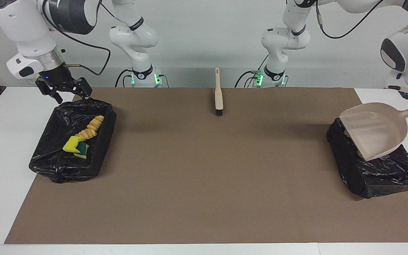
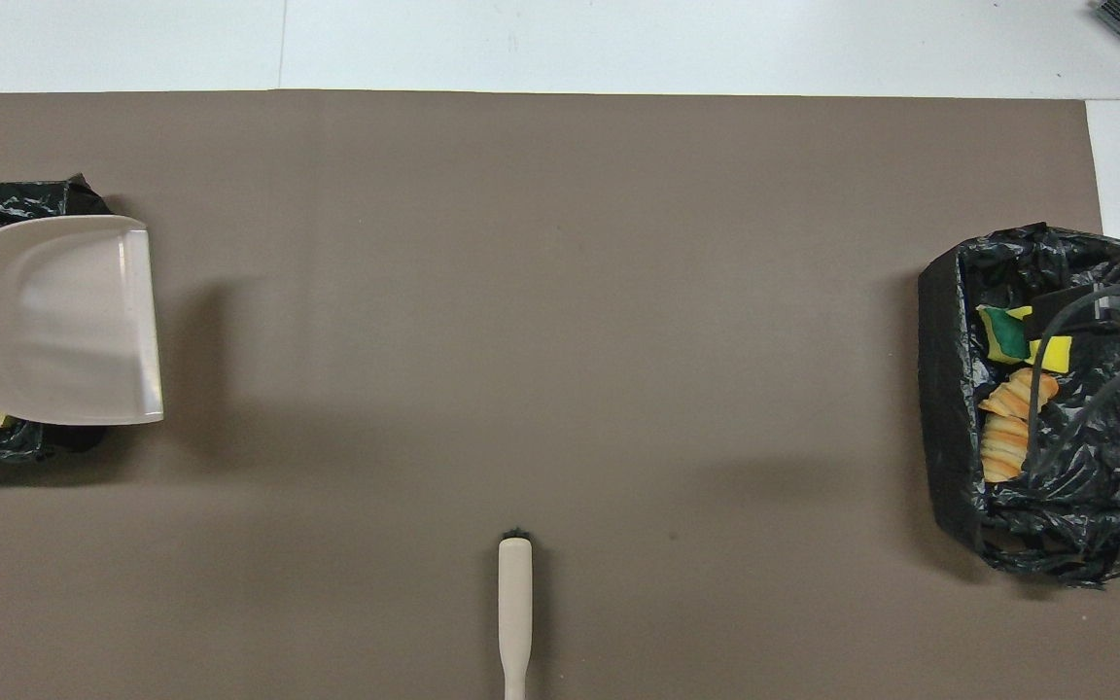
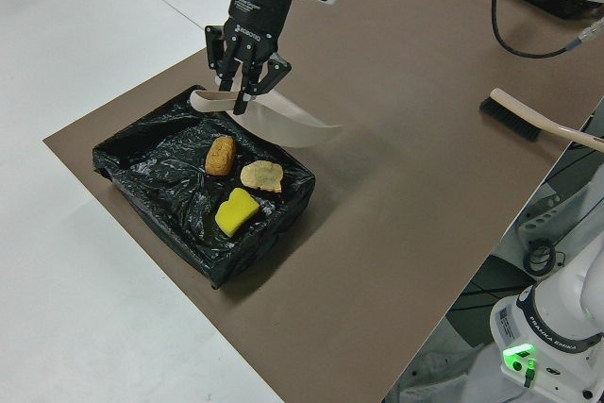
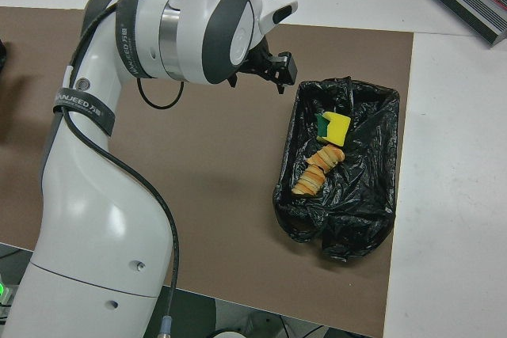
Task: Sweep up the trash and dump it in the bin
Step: 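Bring the empty dustpan back to the table center with the left gripper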
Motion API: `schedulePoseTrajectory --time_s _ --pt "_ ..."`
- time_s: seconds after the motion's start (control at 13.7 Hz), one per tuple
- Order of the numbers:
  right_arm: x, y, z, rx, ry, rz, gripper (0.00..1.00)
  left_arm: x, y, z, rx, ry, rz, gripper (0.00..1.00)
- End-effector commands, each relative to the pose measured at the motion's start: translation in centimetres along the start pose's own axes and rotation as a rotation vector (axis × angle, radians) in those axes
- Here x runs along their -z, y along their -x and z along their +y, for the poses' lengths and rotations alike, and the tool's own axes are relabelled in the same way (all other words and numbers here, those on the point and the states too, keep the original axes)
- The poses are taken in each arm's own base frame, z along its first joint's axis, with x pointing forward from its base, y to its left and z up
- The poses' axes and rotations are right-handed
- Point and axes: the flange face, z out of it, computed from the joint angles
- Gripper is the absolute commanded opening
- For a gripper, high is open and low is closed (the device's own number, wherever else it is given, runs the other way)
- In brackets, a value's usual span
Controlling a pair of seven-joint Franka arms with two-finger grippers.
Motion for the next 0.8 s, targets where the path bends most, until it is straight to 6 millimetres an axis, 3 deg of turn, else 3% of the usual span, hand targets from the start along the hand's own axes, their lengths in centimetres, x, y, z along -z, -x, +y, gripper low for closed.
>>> schedulePoseTrajectory --time_s 0.0,0.07,0.37,0.59,0.73 --pt "0.6 0.3 0.1 0.01 -0.003 0.006 1.0 0.9 -5.6 3.0 0.148 0.051 0.029 0.0" --pt "0.6 0.4 -0.9 0.03 0.001 0.007 1.0 1.2 -8.2 3.7 0.2 0.068 0.043 0.0" --pt "1.0 0.8 -1.9 0.034 0.009 0.0 1.0 1.8 -19.4 7.2 0.508 0.134 0.089 0.0" --pt "1.0 0.9 -0.1 0.064 0.011 -0.004 1.0 2.6 -24.7 9.5 0.739 0.181 0.117 0.0" --pt "1.0 0.7 2.6 0.0 0.012 0.009 1.0 2.5 -28.8 10.9 0.887 0.213 0.144 0.0"
